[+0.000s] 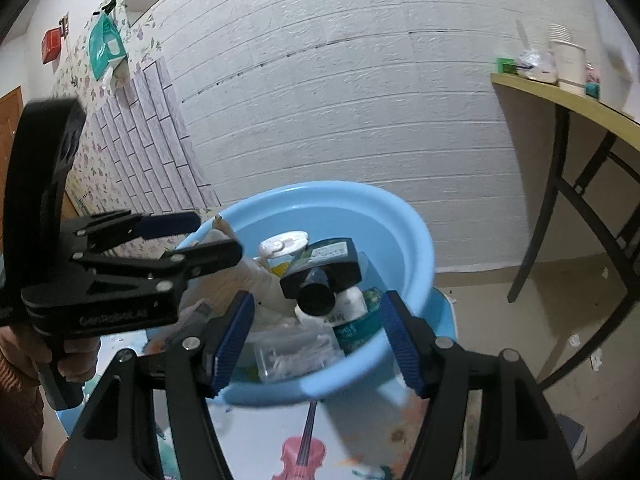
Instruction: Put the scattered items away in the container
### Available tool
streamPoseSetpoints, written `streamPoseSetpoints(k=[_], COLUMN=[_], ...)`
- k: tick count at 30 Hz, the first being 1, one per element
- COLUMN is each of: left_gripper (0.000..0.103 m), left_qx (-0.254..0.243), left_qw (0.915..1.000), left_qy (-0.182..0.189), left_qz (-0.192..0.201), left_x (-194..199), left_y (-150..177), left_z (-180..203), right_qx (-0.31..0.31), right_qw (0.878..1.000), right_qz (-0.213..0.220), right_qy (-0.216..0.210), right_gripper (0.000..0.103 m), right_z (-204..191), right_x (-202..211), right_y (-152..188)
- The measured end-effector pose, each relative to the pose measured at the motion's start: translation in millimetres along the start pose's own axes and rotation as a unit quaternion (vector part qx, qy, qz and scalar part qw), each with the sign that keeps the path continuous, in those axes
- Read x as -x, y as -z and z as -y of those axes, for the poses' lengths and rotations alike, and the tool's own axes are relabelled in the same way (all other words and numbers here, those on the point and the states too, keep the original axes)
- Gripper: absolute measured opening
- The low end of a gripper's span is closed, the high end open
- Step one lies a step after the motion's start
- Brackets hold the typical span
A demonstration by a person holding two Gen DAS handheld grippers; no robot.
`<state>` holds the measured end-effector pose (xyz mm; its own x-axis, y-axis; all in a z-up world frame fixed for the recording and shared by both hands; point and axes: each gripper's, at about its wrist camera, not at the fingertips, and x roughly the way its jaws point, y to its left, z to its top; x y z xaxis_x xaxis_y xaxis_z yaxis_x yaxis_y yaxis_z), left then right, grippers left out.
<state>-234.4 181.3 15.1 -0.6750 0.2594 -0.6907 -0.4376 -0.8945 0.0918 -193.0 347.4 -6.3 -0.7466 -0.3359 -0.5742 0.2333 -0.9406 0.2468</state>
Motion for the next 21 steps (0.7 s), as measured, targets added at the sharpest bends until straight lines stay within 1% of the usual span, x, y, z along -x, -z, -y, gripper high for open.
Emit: streamPoseSetpoints(k=[6,9,13,16,21], left_gripper=[0.062,0.068,0.072,0.072,0.073], left_qx=[0.006,0.017,0.026,0.039,0.058], left_qw=[0.9999,0.9996,0.9992,0.9987,0.9982], left_qy=[0.009,0.013,0.009,0.016,0.009], left_qz=[0.008,0.017,0.030,0.028,0.015], left_x=[24.6,40.4,64.6,77.0,88.9], left_y=[17.9,25.4,35.1,43.2,58.8], left_z=[4.7,2.2,-0.3,-1.1,-3.7], right_qx=[-0.008,-0.007,-0.007,-0.007,0.001], right_qw=[1.000,0.999,0.999,0.999,0.999], right_qz=[-0.007,-0.009,-0.006,-0.003,-0.002], right_qy=[0.022,0.030,0.040,0.046,0.049], right_gripper=[0.065,0.065,0.065,0.065,0.065], right_z=[-8.0,-16.3,-26.0,-37.6,-60.1], right_x=[16.2,25.7,39.9,50.6,61.5], right_y=[5.9,7.5,8.5,6.5,5.2])
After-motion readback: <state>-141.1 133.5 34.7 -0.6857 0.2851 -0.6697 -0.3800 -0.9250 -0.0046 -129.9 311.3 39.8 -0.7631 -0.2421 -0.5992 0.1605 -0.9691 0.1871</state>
